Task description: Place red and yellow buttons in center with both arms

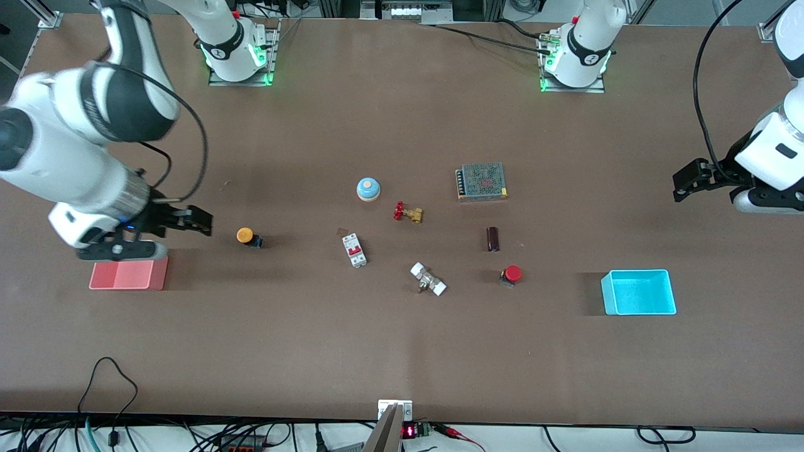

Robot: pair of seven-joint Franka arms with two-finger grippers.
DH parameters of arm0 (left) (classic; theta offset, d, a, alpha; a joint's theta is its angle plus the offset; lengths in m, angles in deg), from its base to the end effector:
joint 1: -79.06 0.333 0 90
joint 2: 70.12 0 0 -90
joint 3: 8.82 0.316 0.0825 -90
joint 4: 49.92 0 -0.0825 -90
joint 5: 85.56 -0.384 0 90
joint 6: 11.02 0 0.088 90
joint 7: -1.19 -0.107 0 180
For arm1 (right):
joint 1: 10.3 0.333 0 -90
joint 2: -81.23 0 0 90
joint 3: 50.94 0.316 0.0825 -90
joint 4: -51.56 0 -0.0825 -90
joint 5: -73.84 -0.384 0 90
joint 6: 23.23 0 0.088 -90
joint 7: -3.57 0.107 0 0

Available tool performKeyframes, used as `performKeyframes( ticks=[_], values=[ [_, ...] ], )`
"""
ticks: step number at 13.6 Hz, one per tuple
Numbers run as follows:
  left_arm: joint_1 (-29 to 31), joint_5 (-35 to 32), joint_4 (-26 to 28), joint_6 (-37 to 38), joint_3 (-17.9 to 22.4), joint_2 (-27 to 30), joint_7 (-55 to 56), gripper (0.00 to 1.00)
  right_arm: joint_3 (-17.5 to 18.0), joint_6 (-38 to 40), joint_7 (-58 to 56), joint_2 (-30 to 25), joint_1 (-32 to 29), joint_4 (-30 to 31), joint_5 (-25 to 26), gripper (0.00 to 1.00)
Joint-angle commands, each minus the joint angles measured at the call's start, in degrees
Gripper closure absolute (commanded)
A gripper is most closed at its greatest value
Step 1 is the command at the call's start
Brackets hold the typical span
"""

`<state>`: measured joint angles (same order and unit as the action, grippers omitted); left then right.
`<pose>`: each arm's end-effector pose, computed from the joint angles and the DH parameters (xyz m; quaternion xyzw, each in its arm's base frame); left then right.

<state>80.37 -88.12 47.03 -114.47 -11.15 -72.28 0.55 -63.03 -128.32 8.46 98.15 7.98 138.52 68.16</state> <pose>0.5824 -0.0063 0.5664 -0.9989 0.0188 -0.0379 0.0210 0.6462 0.0941 0.4978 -0.9997 -0.0040 -0.0122 0.0189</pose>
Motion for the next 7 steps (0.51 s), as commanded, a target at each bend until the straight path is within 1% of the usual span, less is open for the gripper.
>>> performKeyframes(
  ticks=[1,2,5,6,7],
  values=[
    [0.45,-0.69,4.83,-2.1,-0.66,4.09,-0.51,0.0,-2.92,4.26,0.13,1.54,-0.35,-5.57,0.14,0.0],
    [0.45,-0.69,4.22,-1.67,-0.66,4.09,-1.29,0.0,-4.68,5.75,-0.05,1.54,-0.43,-6.53,-0.3,0.0],
    [0.45,-0.6,2.99,-0.96,-0.84,3.74,-1.73,0.0,-7.94,7.43,-0.32,1.45,-0.43,-7.68,-0.04,0.0],
    [0.45,-0.69,2.72,-1.05,-0.84,3.83,-1.74,0.0,-8.29,8.31,-1.1,0.84,-1.22,-7.77,-0.13,0.0],
    [0.45,-0.6,1.67,-0.96,-0.84,3.83,-1.74,0.0,-6.99,9.27,-2.76,0.06,-4.45,-7.77,-0.47,0.0]
  ],
)
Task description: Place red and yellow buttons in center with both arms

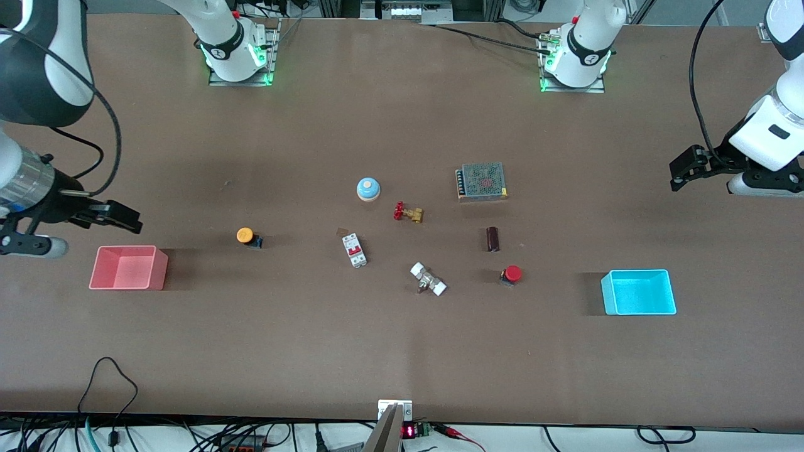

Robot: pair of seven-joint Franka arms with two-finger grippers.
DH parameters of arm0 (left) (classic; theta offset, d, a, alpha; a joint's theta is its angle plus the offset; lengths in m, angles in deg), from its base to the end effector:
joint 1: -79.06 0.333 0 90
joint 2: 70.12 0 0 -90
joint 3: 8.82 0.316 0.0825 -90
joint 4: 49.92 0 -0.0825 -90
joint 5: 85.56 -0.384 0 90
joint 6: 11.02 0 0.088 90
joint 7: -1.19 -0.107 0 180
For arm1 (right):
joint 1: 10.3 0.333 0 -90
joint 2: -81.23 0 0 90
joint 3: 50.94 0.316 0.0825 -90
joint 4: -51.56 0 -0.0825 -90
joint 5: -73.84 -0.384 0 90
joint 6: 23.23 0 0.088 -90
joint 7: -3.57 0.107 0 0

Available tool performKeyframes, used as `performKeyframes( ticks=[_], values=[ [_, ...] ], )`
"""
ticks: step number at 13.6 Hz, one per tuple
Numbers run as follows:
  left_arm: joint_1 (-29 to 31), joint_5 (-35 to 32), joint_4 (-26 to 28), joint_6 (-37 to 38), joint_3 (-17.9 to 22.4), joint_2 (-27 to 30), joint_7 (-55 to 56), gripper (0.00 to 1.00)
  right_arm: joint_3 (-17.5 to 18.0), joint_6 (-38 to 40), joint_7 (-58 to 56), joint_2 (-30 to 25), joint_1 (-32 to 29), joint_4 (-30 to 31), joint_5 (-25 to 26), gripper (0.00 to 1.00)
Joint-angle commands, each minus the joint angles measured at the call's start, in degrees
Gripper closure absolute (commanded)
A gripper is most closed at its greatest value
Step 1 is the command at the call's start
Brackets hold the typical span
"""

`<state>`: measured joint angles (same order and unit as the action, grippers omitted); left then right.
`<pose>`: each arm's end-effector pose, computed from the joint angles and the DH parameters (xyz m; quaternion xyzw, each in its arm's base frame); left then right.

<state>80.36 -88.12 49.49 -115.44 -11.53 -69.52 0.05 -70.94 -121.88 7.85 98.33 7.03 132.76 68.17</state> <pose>0.5693 -0.0105 0.5748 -0.9982 0.0267 -0.0490 0.0220 0.6495 0.0091 0.5401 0.9981 -0.0598 0.0119 0.0011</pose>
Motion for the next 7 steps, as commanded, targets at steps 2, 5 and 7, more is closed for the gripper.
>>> performKeyframes(
  ticks=[2,5,7],
  values=[
    [0.38,-0.69,-1.32,0.53,-0.54,0.72,-0.88,0.0,13.16,4.86,-2.52,-1.53,-14.1,-3.68,1.34,0.0],
    [0.38,-0.69,-1.23,0.45,-0.54,0.72,-0.7,0.0,17.8,6.0,-2.96,-3.73,-17.15,-3.51,7.5,0.0],
    [0.38,-0.6,-1.23,0.45,-0.54,0.81,-0.61,0.0,17.62,8.55,-4.01,-4.87,-17.41,-2.64,7.42,0.0]
  ],
)
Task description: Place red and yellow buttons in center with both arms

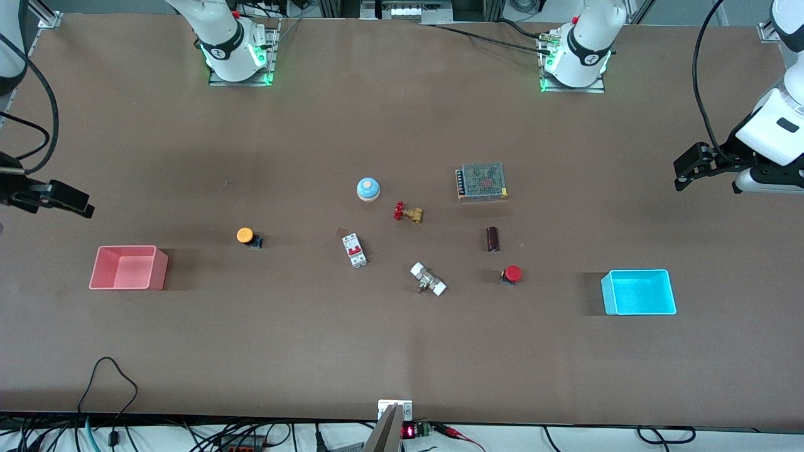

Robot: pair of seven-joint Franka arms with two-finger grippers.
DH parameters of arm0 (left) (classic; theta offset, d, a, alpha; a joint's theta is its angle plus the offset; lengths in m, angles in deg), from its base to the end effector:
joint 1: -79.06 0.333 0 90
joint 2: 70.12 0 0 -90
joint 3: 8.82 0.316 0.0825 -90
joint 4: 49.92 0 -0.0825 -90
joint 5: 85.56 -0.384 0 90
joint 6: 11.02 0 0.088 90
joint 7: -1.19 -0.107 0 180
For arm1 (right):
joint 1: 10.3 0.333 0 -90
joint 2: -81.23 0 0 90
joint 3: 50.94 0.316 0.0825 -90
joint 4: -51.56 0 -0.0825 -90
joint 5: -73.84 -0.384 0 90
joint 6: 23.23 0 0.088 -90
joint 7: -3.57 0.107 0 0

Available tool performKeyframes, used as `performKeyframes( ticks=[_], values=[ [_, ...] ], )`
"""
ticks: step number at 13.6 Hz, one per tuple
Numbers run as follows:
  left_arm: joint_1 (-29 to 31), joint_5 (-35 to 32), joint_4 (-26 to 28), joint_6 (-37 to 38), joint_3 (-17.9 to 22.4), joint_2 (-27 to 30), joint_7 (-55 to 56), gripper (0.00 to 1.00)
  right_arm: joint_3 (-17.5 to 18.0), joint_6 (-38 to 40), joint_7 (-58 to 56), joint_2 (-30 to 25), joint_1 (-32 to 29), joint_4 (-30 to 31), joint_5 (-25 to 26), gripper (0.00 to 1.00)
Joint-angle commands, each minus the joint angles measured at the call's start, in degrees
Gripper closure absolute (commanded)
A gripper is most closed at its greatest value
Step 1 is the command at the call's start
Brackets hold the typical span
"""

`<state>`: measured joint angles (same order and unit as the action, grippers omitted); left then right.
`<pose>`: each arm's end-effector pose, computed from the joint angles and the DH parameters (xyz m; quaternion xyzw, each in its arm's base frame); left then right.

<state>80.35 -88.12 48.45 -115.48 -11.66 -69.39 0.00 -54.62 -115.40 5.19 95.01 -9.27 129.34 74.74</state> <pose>0.5700 -0.0119 0.5850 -0.9976 0.0282 -0.0595 0.0221 0.6300 -0.0257 0.5865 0.9992 -0.0360 0.0054 0.0155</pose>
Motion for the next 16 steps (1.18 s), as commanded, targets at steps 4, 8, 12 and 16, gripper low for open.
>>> performKeyframes(
  ticks=[4,8,12,16],
  values=[
    [0.47,-0.6,-0.11,0.49,-0.32,0.68,-0.48,0.0,1.31,2.43,-5.03,-6.12,-1.2,7.36,0.15,0.0],
    [0.47,-0.6,-0.11,0.49,-0.32,0.76,-0.48,0.0,1.22,0.85,-5.23,-9.56,-1.11,11.69,0.24,0.0],
    [0.47,-0.6,-0.11,0.58,-0.32,0.76,-0.4,0.0,1.48,1.99,-2.77,-10.26,-1.11,11.43,0.24,0.0],
    [0.47,-0.6,0.07,0.66,-0.32,0.68,-0.48,0.0,1.13,2.08,-3.12,-10.53,-1.29,11.16,0.24,0.0]
  ],
)
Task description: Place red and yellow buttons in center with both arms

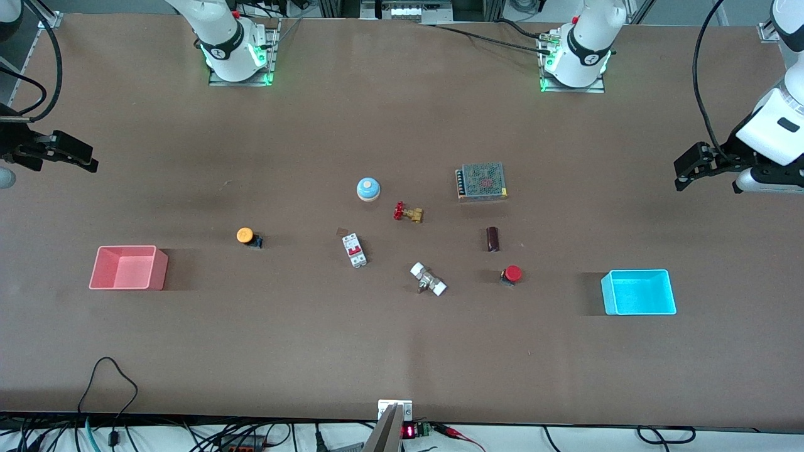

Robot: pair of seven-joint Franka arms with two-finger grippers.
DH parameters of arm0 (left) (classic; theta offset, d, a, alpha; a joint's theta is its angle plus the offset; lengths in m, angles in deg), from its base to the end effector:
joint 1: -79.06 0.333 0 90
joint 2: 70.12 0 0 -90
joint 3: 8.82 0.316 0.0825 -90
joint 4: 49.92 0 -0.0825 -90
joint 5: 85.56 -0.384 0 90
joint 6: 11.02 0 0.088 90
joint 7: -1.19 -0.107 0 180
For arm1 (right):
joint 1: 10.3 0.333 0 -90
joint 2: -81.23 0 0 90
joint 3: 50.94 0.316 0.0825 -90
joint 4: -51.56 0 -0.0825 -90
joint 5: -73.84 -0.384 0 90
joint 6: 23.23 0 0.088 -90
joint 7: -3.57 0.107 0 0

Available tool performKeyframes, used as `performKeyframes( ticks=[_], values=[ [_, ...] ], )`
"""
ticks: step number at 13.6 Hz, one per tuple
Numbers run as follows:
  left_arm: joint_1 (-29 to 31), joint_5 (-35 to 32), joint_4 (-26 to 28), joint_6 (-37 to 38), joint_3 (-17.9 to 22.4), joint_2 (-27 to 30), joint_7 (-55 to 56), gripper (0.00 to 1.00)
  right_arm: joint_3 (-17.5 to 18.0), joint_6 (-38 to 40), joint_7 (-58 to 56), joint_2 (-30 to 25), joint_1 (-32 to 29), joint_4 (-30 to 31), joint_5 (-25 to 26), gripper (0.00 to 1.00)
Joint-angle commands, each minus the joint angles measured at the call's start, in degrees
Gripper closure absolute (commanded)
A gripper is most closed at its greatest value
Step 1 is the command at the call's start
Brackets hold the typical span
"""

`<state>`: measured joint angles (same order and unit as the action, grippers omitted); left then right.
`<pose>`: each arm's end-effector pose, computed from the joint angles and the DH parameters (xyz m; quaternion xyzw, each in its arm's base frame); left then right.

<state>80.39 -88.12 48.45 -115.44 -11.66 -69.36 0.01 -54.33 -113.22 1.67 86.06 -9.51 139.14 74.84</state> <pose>0.5698 -0.0115 0.5853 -0.9976 0.0277 -0.0594 0.0221 0.5787 -0.0267 0.5967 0.9997 -0.0059 -0.0215 0.0104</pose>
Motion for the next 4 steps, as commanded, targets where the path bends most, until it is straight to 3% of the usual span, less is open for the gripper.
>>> performKeyframes(
  ticks=[1,4],
  values=[
    [0.43,-0.6,0.07,0.62,-0.32,0.65,-0.49,0.0,1.02,-0.1,0.32,-1.58,-0.97,1.27,0.23,0.0],
    [0.43,-0.6,-0.11,0.62,-0.32,0.65,-0.4,0.0,0.84,1.2,0.4,-2.02,-0.97,1.19,0.14,0.0]
  ],
)
